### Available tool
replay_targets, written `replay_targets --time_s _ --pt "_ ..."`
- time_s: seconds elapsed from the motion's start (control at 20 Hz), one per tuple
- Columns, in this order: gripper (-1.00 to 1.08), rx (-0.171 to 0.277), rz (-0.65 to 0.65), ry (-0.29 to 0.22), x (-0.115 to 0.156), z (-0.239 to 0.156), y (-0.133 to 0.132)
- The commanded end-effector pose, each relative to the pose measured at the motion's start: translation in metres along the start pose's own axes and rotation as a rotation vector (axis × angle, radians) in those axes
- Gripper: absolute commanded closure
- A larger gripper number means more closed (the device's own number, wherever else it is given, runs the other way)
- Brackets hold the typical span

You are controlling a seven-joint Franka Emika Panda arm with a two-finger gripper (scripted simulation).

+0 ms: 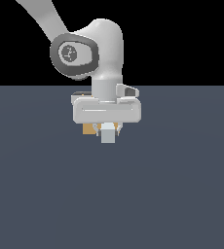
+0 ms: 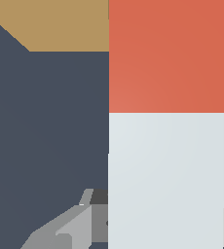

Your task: Insert the peg into the horizontal hole in a box.

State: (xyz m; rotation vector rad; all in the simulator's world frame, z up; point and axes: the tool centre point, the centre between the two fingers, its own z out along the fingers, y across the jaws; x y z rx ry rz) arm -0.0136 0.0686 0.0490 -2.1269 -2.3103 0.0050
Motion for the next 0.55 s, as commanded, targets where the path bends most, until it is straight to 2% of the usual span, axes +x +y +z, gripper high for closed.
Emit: replay_targets --time_s 0.0,0.25,0.5 --pt "1.08 -0.004 -0.002 0.001 0.019 -0.002 0.001" --pt "1.08 -0.005 -0.003 0.001 0.051 -0.002 0.001" --pt "1.08 -0.005 -0.003 0.001 0.062 -0.002 0.001"
